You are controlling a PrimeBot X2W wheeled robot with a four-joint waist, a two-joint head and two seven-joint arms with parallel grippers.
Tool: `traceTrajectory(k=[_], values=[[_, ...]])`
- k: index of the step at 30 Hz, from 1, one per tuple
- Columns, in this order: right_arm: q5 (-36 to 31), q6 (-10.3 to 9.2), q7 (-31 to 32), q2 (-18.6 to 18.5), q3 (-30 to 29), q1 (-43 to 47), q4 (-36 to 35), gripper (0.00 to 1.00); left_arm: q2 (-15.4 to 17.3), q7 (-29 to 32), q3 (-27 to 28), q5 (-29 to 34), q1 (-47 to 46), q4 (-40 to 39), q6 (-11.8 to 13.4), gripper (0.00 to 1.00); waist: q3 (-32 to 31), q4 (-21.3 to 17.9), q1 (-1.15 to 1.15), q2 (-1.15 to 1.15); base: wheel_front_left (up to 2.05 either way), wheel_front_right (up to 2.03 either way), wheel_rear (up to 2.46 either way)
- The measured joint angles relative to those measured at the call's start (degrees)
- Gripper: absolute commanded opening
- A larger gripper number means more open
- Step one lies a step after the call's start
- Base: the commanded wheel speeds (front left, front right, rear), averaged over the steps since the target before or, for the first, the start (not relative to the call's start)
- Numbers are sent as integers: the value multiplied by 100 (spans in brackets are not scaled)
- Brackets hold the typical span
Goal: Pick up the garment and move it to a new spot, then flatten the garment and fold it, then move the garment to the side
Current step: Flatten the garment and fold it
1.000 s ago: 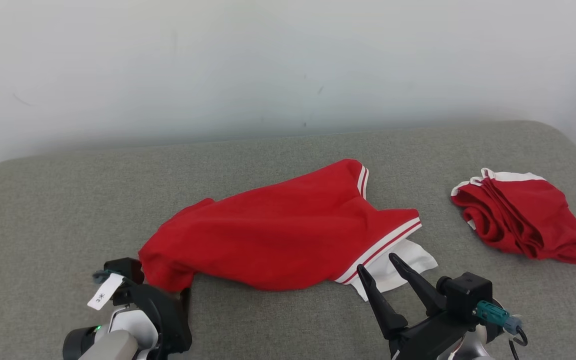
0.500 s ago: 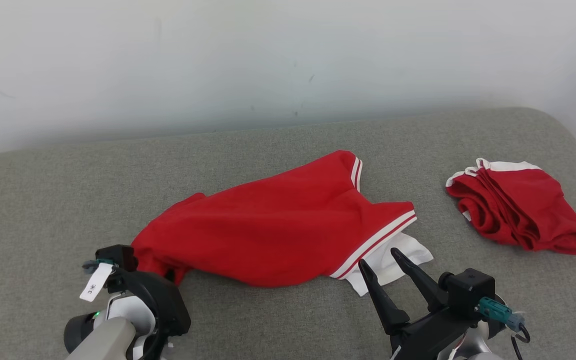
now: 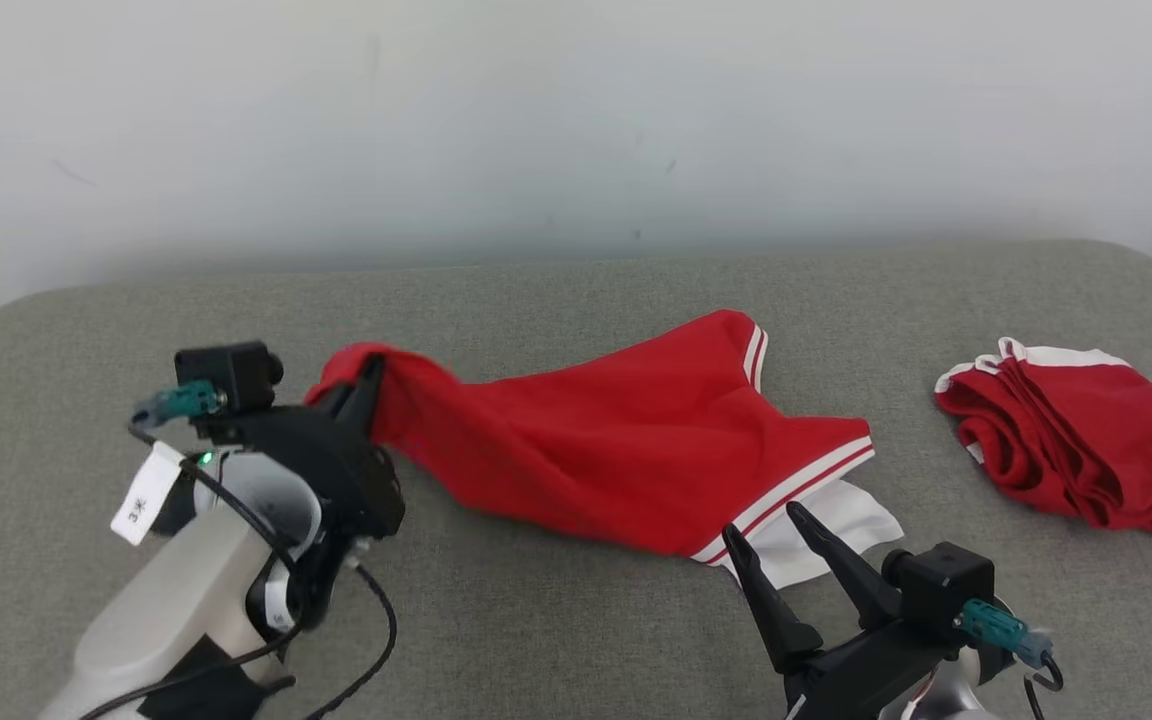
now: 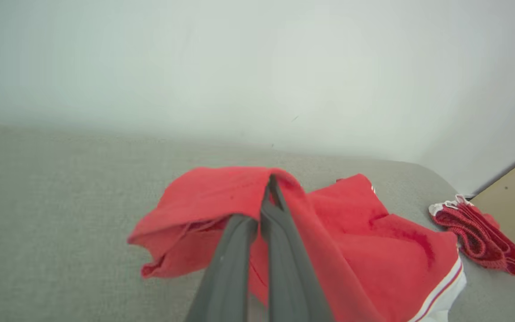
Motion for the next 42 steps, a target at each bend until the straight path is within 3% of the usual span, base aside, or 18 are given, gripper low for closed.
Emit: traceTrajectory(k=[6, 16, 27, 30, 34, 42], values=[[25, 0, -23, 2, 26, 3, 51, 100, 310, 335, -44, 181, -207, -1345, 363, 0, -58, 70, 0, 0, 0, 0, 0], [45, 0, -49, 1, -19, 10, 71, 100, 1073, 1481, -236, 508, -31, -3422, 1582, 0, -88, 10, 0, 0, 0, 0, 0], [23, 0, -43, 0, -58, 79, 41, 100, 2090, 2483, -193, 587, 339, -5565, 2505, 0, -111, -66, -1, 0, 0, 0, 0], [15, 0, -40, 0, -59, 81, 26, 100, 2129, 2739, -202, 250, 588, -5425, 2479, 0, -91, -76, -1, 0, 0, 0, 0], [7, 0, -15, 1, 1, 47, 15, 100, 2137, 2900, -258, -134, 730, -4332, 2080, 0, -56, -112, -1, 0, 0, 0, 0], [-19, -1, 38, 2, 158, -48, 3, 100, 1835, 2587, -500, 197, 199, -1863, 1477, 0, 72, -303, -1, 0, 0, 0, 0]])
